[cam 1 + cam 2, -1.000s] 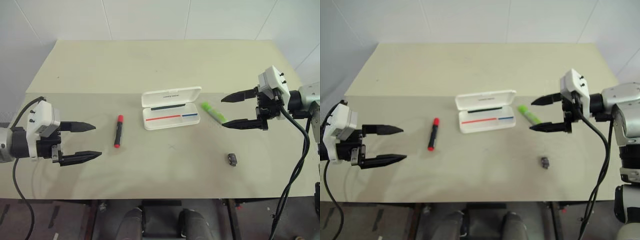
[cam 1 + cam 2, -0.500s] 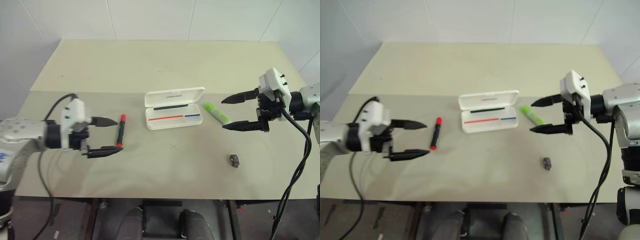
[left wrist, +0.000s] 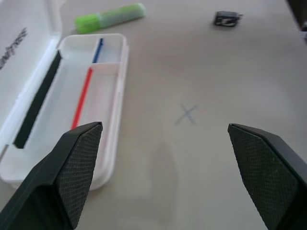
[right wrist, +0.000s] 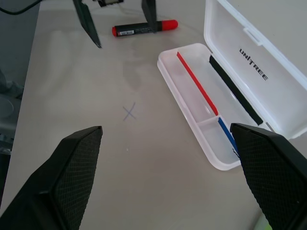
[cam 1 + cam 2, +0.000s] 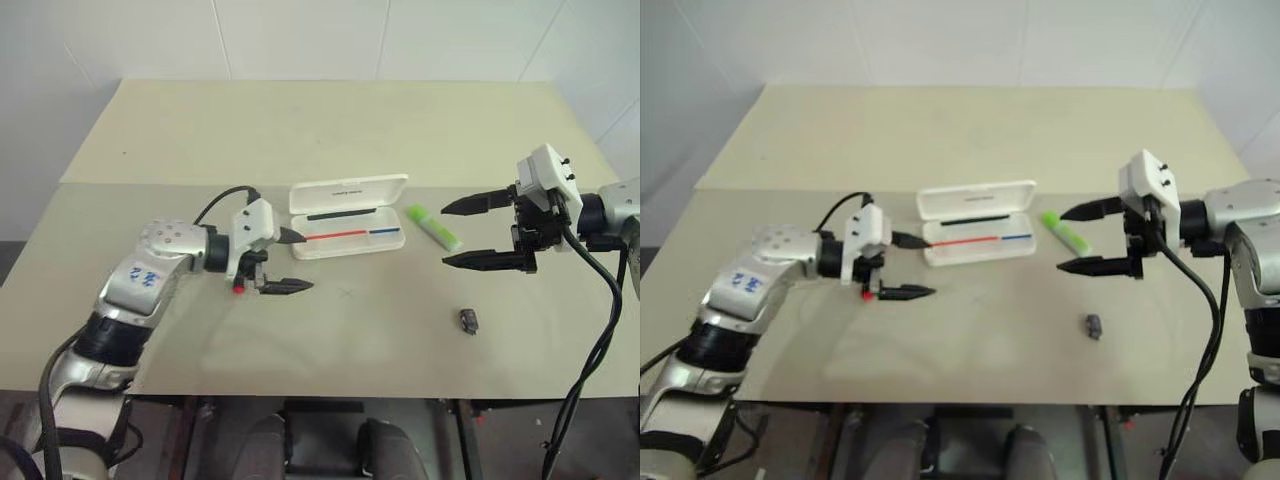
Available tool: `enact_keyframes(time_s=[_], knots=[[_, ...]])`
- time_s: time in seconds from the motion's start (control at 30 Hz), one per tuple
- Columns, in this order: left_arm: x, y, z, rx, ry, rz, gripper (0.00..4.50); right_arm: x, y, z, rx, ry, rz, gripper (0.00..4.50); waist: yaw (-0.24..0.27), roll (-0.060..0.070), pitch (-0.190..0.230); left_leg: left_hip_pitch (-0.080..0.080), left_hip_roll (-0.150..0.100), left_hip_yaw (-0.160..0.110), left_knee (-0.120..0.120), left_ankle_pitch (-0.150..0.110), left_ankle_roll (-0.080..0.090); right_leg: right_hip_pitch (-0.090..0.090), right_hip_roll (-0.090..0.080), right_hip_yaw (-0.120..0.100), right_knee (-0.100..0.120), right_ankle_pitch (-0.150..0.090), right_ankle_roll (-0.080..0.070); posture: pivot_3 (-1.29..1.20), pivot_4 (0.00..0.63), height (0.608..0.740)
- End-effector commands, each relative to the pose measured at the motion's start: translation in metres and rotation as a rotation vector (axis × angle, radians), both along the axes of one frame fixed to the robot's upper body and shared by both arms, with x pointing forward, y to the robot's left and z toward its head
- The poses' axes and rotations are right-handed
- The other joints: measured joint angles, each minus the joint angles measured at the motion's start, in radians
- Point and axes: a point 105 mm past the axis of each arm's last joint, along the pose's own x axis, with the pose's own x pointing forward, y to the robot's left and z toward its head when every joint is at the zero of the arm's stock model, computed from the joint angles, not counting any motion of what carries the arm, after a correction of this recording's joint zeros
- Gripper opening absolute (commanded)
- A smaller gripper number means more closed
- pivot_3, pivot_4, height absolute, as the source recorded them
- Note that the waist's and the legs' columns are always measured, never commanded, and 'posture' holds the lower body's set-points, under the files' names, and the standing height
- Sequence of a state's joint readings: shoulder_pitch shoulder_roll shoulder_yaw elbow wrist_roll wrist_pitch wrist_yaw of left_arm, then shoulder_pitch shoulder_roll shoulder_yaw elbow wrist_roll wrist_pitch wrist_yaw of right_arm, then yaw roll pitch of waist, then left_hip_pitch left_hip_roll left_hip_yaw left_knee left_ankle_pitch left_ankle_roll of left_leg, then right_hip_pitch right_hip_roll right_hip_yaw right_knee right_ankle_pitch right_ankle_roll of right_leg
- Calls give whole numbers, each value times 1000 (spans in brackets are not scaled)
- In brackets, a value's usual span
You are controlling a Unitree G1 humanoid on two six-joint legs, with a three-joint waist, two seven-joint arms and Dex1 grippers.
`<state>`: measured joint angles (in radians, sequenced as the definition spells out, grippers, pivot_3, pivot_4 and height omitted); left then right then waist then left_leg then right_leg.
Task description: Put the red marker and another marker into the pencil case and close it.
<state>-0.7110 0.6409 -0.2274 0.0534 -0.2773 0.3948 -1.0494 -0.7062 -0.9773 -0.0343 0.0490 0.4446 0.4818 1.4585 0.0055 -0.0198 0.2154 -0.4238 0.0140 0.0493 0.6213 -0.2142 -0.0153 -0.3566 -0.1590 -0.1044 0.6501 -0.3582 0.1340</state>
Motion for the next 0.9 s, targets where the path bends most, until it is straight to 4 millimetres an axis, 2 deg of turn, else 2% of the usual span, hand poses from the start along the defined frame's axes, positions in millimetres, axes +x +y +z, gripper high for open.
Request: enact_keyframes(time_s=[0.03,0.33,0.47,0.57,0.87,0.9], knots=[[11,-10,1,23,-42,-30,4482,-8,-2,13,20,-61,-11,4500,5,0,0,0,0,0,0,0,0,0,0,0,0,0,0,0,150,740],[24,-34,-14,50,-14,-97,4482,-17,-8,11,27,-75,-70,4500,18,-1,0,-1,0,0,5,-2,2,1,0,0,1,0,0,0,150,740],[40,-37,-25,113,-29,-40,4482,-21,-10,12,28,-77,-85,4500,19,-1,0,-1,0,0,6,-3,2,1,0,0,0,0,0,0,150,740],[43,-43,-29,112,-21,-50,4482,-22,-10,11,30,-77,-96,4500,19,-1,0,-2,0,0,6,-3,2,1,0,0,0,0,1,0,150,740],[45,-42,-40,166,7,-52,4482,-23,-12,10,30,-82,-126,4500,19,-1,0,-2,0,0,7,-4,3,1,0,0,0,0,1,0,150,740],[45,-41,-41,180,2,-49,4086,-23,-12,11,31,-83,-127,4500,19,-1,0,-2,0,0,7,-4,3,1,0,0,0,0,1,0,150,740]])
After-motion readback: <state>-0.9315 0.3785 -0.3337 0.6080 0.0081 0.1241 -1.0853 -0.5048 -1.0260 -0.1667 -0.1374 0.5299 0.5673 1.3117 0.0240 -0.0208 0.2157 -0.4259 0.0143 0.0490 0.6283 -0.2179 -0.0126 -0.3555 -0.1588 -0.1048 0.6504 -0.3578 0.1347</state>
